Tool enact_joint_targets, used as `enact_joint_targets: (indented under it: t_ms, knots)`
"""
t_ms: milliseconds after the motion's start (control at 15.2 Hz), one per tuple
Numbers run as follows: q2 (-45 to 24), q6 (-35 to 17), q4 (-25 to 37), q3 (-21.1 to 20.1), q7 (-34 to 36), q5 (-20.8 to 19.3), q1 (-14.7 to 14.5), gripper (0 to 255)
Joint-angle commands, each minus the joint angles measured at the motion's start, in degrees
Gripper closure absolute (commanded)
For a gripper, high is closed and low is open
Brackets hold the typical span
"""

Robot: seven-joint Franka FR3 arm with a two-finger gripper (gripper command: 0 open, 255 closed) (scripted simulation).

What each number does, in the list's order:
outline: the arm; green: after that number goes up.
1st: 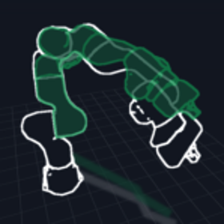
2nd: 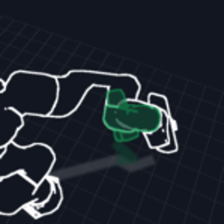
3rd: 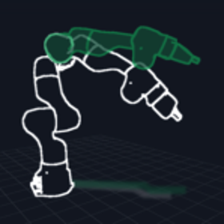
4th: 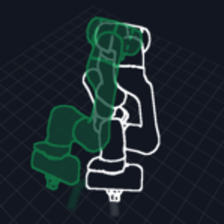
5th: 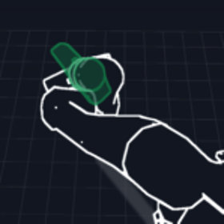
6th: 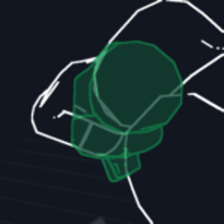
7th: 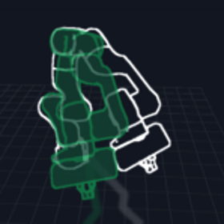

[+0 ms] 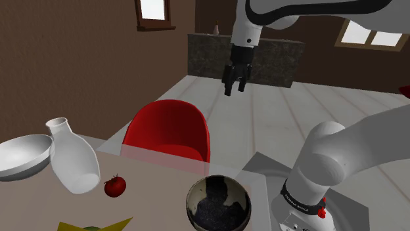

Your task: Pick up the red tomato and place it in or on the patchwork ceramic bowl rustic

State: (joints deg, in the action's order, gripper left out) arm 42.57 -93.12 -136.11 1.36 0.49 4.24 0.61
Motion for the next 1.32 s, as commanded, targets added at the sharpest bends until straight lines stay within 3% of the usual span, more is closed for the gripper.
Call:
enact_joint_targets:
  t_ms: [0,726,1254]
  knots:
    - [0.0,0.0,0.0,0.0,0.0,0.0,0.0,0]
    - [-13.8,-12.2,1.5,-10.9,8.3,4.9,-5.3,0]
    - [-27.4,-19.8,7.4,-18.3,15.0,4.6,-8.0,0]
